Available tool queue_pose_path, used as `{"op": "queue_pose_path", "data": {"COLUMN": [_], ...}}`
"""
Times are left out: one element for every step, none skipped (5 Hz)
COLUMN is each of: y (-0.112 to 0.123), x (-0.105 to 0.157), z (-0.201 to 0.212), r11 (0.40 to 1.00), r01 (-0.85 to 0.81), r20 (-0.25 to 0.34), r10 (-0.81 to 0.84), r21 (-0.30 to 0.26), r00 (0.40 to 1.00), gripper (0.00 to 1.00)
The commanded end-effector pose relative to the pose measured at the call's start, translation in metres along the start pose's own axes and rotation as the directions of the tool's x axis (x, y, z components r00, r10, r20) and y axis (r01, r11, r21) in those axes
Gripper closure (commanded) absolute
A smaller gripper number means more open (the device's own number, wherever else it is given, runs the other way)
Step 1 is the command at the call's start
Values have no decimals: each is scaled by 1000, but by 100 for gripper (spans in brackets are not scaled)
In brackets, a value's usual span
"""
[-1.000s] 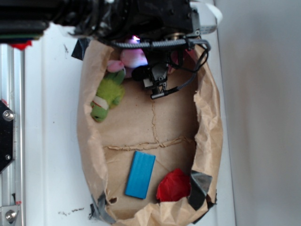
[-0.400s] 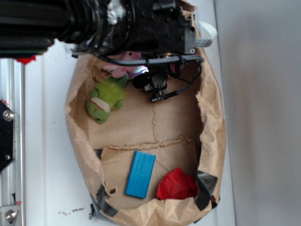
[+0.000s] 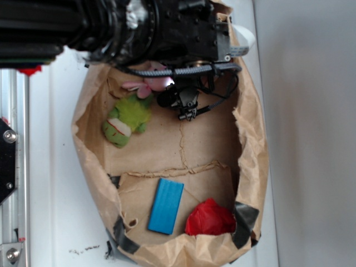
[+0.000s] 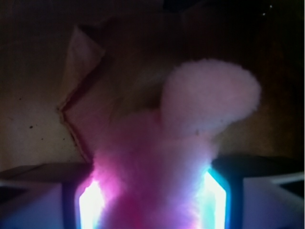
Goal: Grab the pink bunny.
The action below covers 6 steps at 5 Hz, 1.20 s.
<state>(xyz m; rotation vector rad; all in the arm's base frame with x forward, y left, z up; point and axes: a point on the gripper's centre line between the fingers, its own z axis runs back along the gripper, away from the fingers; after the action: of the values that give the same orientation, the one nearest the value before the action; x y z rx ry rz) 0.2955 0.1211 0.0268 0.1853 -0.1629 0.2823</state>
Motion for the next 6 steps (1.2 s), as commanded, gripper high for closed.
{"op": "queue_pose_path", "data": {"y": [9,-5,-14,-35,-54,-69], "x": [-5,-11,-9,-11,-8,-8], "z": [81,116,133,139,135,140], "r11": [990,986,979,984,988,985], "r01": [-10,2,0,15,31,68], "r20": [33,42,27,39,55,46], "r10": [15,6,6,-9,-22,-61], "r21": [-139,-168,-205,-177,-149,-159], "r00": [999,999,1000,999,998,997], "gripper": [100,100,100,100,100,100]}}
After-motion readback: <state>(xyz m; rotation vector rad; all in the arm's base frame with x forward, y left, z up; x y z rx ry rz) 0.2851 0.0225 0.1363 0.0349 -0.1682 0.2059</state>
